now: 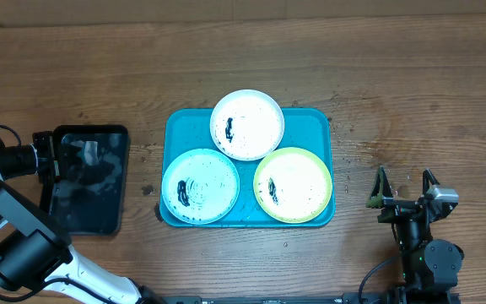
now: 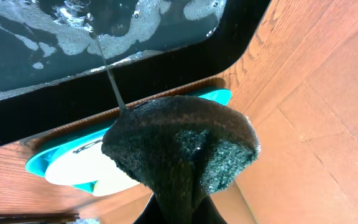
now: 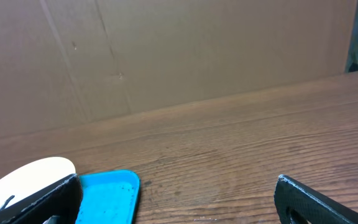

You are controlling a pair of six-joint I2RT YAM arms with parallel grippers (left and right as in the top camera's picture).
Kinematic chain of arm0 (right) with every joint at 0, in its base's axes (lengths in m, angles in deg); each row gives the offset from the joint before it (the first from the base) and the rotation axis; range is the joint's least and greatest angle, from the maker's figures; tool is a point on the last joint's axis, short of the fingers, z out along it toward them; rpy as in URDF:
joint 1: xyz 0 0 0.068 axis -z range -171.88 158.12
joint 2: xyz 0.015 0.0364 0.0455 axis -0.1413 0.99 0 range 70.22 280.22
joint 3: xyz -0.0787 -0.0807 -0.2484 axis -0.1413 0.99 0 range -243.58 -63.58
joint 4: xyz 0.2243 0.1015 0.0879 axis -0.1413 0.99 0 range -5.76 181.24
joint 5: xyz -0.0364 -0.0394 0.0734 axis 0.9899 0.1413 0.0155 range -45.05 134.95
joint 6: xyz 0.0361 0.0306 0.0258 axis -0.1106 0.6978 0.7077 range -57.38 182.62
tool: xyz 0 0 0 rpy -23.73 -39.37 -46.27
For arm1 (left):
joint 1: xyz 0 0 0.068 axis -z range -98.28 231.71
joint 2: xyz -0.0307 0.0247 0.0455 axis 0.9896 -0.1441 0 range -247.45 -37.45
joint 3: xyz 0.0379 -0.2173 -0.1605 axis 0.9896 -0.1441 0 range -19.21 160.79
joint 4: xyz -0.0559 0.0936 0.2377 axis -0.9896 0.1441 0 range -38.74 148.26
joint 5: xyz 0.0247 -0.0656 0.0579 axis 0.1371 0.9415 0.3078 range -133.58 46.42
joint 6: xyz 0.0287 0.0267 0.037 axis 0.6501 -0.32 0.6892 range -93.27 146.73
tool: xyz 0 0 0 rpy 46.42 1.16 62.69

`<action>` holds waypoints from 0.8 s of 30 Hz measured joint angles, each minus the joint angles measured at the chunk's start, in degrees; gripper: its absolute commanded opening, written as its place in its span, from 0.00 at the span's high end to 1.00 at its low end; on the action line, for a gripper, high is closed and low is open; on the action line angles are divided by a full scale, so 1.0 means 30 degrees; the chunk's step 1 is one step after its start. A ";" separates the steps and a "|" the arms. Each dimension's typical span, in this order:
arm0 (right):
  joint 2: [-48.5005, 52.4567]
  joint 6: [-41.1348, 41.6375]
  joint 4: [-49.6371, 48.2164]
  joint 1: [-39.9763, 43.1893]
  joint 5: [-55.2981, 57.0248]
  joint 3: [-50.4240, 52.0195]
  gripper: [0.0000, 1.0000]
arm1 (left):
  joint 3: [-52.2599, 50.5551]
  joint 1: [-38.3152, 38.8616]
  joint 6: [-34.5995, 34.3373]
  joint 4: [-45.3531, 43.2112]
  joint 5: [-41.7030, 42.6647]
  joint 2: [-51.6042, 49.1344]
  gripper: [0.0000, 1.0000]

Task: Clean dirty plates on tray and stack at the side
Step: 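Swish the sponge in the basin water with the left gripper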

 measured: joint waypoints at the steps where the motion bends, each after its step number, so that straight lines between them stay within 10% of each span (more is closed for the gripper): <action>1: 0.0000 -0.0007 -0.0007 0.0000 0.0000 0.0000 0.00 | 0.0000 0.0000 -0.0022 -0.0007 0.0036 0.0000 0.96; 16: 0.0000 0.0000 0.0000 0.0000 0.0000 0.0000 0.00 | 0.0000 0.0000 -0.0262 -0.0168 0.0015 0.0000 0.96; 24: 0.0000 0.0000 0.0000 0.0000 0.0000 0.0000 0.00 | -0.0306 0.0867 -0.0430 -0.1253 -0.6149 0.0000 0.96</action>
